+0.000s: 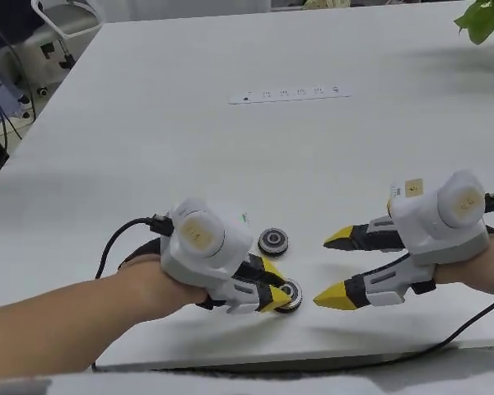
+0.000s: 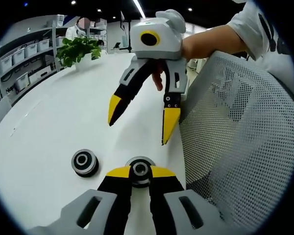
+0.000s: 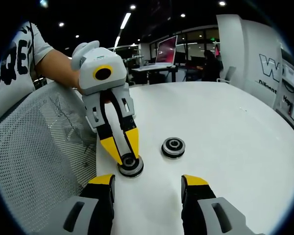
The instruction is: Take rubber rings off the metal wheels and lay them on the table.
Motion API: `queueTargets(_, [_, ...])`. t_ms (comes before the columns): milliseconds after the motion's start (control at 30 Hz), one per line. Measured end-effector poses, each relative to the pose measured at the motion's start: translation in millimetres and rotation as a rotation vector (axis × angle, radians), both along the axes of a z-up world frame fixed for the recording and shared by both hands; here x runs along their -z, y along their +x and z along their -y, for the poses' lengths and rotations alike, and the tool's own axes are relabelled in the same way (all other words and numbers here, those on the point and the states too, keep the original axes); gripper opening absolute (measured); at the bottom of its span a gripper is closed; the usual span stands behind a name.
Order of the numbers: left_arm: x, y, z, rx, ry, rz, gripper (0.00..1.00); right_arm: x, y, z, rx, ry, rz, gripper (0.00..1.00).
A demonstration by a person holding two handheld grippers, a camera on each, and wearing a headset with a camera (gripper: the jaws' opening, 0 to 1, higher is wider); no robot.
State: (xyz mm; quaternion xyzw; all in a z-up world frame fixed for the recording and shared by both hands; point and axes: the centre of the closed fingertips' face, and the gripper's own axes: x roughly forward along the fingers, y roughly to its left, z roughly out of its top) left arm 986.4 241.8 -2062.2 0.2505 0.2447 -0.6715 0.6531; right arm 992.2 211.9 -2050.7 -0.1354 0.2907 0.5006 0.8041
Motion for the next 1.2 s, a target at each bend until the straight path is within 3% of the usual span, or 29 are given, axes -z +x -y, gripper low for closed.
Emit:
queueTargets(333, [-0.1,-0.5,0.0,0.021,-0.003,0.028,0.08,-0.6,0.8,-4.7,-0.017,-0.01,0.001,0.52])
queueTargets(733, [0.2,-0.1,0.0,0.014,-0.017,0.017,0.08,0.8,2.1,-13.6,-0.06,-0.024,0.003,0.5])
queueTargets(1200, [0.0,0.3,0.0,0.005,-0.027,0.016,0.08,16.5,-3.7,-27.5,-0.149,-0.076,-0.014,0.42])
